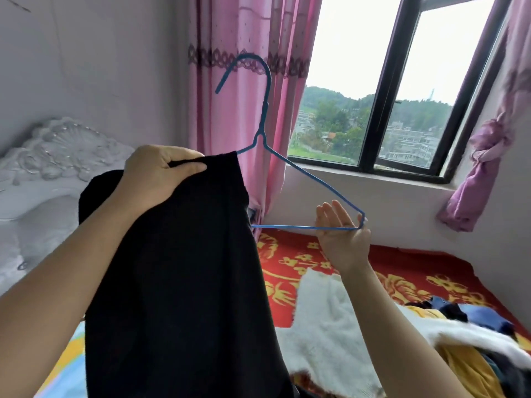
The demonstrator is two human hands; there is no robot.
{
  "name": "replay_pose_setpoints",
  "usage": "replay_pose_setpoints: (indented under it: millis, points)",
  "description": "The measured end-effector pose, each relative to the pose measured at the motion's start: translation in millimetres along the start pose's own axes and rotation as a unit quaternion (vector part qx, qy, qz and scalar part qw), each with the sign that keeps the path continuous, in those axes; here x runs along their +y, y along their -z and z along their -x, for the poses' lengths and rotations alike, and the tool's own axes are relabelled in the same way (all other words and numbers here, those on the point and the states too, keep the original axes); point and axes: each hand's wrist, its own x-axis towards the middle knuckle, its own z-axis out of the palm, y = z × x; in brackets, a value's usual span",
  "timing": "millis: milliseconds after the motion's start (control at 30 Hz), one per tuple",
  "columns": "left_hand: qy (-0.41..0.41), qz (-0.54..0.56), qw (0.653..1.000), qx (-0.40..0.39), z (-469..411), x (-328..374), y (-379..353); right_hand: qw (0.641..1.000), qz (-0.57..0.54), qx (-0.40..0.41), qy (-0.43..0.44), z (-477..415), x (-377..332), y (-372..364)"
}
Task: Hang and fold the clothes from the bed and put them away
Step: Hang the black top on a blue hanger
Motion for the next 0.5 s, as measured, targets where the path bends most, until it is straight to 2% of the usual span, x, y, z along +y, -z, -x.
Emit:
replay_pose_setpoints:
  millis: [67, 200, 300, 367, 500]
  points:
    - [-0.010, 0.007, 1.000, 0.012, -12, 4, 2, 0.999, -0.048, -0.005, -0.001, -8, 5, -9]
    - [-0.024, -0.013, 0.999, 0.034, -31, 9, 7, 0.997, -0.067, 0.028, -0.026, -17, 23, -15]
    - [-0.015, 0.024, 0.999, 0.031, -39, 14, 10, 0.996, 0.067, 0.018, -0.052, -15, 47, -28]
    - [-0.015, 0.037, 0.999, 0.017, -39, 18, 9, 0.978, 0.192, -0.048, -0.065, -7, 67, -47]
    - [-0.015, 0.033, 0.999, 0.030, -35, 14, 6, 0.926, 0.324, -0.181, -0.068, 14, 90, -82]
